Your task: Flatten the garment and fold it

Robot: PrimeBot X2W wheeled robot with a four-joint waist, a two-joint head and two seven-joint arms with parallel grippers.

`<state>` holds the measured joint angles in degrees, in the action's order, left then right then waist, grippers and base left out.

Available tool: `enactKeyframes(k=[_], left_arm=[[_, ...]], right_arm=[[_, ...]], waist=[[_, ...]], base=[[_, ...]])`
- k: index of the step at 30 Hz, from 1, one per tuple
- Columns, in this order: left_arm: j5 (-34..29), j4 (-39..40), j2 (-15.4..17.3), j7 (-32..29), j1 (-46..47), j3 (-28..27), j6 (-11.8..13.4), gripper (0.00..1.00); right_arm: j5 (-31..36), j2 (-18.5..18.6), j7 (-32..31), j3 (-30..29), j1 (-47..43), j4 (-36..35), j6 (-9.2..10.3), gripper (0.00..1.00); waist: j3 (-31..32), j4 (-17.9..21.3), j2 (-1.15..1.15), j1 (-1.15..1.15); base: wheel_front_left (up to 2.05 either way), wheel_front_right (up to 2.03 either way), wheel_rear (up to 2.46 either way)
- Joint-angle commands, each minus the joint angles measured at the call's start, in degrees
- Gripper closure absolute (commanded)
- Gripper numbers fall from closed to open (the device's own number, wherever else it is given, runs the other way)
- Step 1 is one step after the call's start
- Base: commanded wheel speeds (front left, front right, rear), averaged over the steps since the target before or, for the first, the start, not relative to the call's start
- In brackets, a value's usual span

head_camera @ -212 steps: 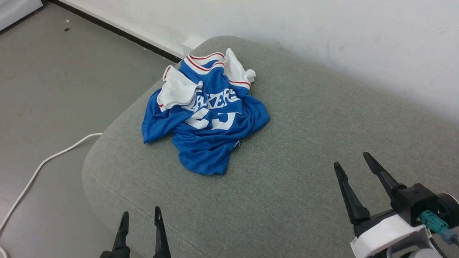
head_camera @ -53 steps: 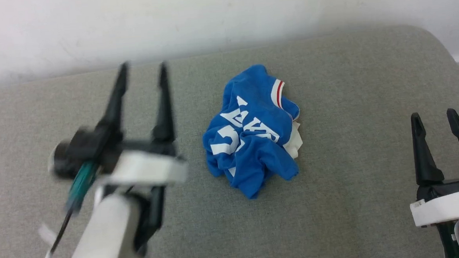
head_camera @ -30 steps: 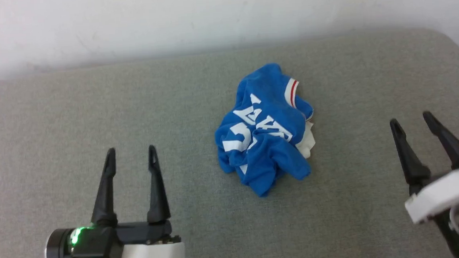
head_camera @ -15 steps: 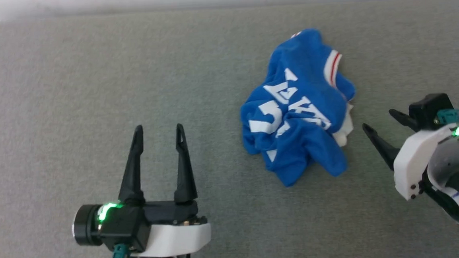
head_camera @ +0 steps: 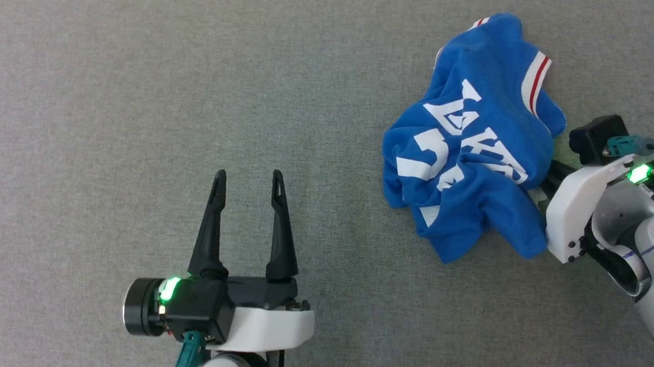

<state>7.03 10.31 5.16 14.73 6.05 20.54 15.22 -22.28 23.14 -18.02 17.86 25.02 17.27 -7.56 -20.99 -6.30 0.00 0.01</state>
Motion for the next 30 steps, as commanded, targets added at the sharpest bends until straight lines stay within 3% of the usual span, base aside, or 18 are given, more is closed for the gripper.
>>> enactKeyframes(k=[1,8,12,16,21,29,30], left_arm=[[-0.14,-0.34,-0.17,0.27,0.52,-0.23,-0.26,0.0],[0.92,-1.85,0.79,0.27,-1.79,-2.6,-0.79,0.0],[1.8,-2.26,1.56,0.27,-3.78,-4.03,-0.98,0.0],[2.42,-2.08,2.23,0.27,-5.7,-5.01,-0.89,0.0],[2.74,-1.66,3.16,-0.01,-7.48,-5.28,-0.93,0.0],[2.79,-1.44,3.82,-1.54,-7.92,-5.04,-0.8,0.0],[2.81,-1.51,3.9,-1.71,-7.9,-5.02,-0.79,0.0]], right_arm=[[0.15,-0.21,-0.14,0.54,-0.69,1.42,0.08,1.0],[-0.43,1.71,1.96,-2.31,-0.29,-1.62,0.08,1.0],[0.33,3.31,2.47,-9.45,-1.44,-4.67,0.08,1.0],[2.25,3.7,1.45,-20.37,-7.46,-7.62,0.08,1.0],[5.35,0.44,-1.03,-33.89,-20.12,-8.77,0.08,1.0],[12.66,-5.38,-0.92,-42.72,-29.36,-4.1,0.08,1.0],[14.3,-5.51,-0.2,-43.18,-29.36,-3.36,0.08,0.67]], waist=[[1.02,1.0,0.0,-0.01],[6.95,6.04,0.0,-0.01],[10.56,9.16,0.0,-0.01],[12.76,11.15,0.0,-0.01],[12.94,12.23,0.0,-0.01],[12.48,12.56,0.0,-0.01],[12.59,12.6,0.0,-0.01]], base=[[0.0,0.0,0.0],[0.0,0.0,0.0],[0.0,0.0,0.0],[0.0,0.0,0.0],[0.0,0.0,0.0],[0.0,0.0,0.0],[0.0,0.0,0.0]])
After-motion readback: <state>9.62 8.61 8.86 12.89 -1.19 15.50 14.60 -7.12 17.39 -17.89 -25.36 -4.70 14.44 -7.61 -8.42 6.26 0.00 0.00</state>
